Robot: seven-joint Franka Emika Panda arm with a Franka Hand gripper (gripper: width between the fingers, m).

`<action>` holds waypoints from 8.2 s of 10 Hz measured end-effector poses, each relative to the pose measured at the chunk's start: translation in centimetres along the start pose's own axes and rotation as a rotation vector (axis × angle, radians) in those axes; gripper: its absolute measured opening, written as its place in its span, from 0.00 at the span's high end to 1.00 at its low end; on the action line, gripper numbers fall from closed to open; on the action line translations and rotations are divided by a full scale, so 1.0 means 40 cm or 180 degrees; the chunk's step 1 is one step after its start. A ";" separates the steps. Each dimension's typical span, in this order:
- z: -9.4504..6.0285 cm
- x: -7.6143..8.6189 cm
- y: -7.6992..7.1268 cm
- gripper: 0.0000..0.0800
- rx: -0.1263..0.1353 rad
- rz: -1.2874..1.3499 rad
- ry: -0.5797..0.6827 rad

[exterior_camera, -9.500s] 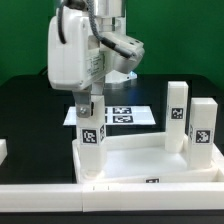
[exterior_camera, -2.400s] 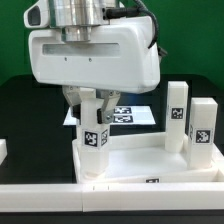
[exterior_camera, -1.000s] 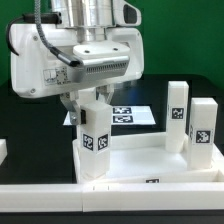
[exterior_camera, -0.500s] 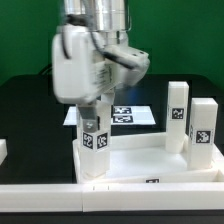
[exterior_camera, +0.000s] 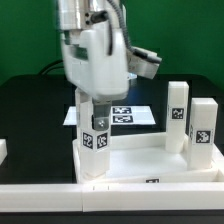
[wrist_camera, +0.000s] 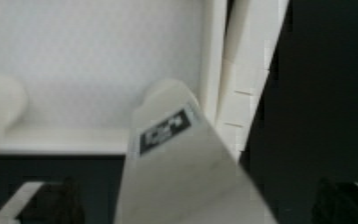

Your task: Assemble desk

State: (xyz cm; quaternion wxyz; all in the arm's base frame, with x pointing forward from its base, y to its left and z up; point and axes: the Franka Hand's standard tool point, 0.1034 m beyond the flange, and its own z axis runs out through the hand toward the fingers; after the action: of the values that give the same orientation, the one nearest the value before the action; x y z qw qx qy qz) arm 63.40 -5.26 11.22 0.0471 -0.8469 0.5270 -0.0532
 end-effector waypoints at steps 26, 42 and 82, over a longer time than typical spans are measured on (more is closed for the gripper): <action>-0.004 -0.014 -0.009 0.19 -0.0065 -0.1671 0.0054; 0.000 0.001 0.021 0.64 -0.0081 0.2471 0.0022; 0.013 -0.020 0.001 0.19 0.0105 0.1120 -0.0055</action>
Offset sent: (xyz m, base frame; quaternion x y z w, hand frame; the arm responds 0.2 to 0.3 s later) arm 0.0000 0.0000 0.0000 0.0000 0.0000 0.0650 0.9979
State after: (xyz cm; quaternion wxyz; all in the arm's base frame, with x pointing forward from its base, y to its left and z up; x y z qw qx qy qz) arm 63.10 -4.55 10.65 0.0742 -0.7411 0.6657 -0.0454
